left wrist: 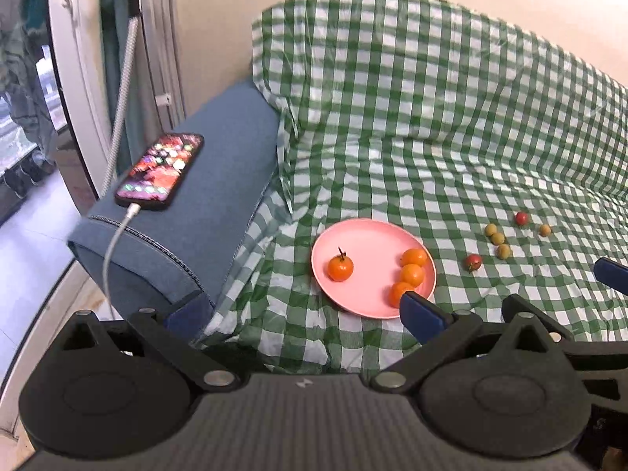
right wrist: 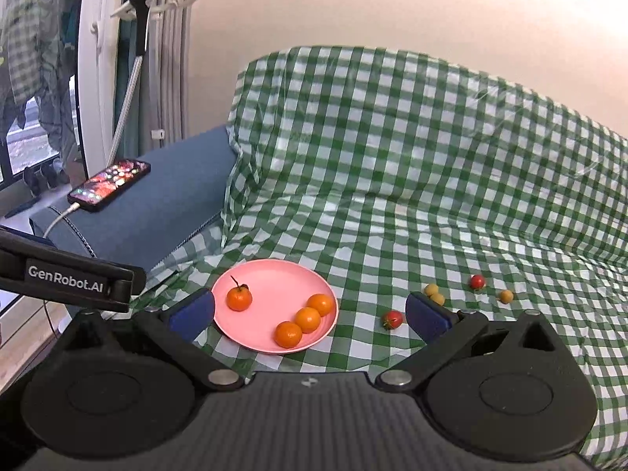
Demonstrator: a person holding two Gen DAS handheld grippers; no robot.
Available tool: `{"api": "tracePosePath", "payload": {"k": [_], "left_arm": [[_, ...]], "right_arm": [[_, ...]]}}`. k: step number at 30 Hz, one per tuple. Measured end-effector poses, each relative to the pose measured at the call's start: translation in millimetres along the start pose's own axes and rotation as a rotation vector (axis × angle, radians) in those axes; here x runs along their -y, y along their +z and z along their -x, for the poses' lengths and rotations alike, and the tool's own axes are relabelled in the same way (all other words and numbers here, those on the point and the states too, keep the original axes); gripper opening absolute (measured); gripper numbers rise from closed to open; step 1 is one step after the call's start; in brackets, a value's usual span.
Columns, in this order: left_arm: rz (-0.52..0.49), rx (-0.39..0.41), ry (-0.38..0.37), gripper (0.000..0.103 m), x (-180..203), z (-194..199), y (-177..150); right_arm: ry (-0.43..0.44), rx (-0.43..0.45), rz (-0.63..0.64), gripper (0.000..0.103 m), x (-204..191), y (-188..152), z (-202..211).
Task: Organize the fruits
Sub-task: 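Lift both tools up and away from the pink plate, then move the right tool to a small yellow fruit while the left tool approaches another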
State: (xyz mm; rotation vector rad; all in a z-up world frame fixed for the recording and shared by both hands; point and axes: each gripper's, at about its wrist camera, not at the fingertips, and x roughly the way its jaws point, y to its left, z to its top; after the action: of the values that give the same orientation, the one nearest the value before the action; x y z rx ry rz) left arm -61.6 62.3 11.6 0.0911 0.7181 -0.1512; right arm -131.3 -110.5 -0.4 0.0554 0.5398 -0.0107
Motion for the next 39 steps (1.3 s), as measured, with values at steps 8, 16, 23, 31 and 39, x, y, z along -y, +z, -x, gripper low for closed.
{"api": "tracePosePath", "payload": {"k": [8,16,23,31,39], "left_arm": [[-0.012,0.050,0.015,0.103,4,31,-4],[-0.028,0.062,0.024,0.103,8,35,-2],[-0.051,-0.025,0.001,0.103,18,7,-1],[-0.072,-0.151,-0.013,0.103,47,-53,17],[-0.055,-0.218,0.022,0.103,75,-117,55]], "right_arm": [[-0.008,0.055,-0.019,0.102,7,-4,31],[-0.005,0.051,-0.027,0.102,12,-6,34],[-0.009,-0.001,-0.069,0.102,25,-15,16],[-0.067,-0.088,-0.134,0.102,69,-37,-43],[-0.179,-0.187,-0.271,0.102,155,-55,-158]]}}
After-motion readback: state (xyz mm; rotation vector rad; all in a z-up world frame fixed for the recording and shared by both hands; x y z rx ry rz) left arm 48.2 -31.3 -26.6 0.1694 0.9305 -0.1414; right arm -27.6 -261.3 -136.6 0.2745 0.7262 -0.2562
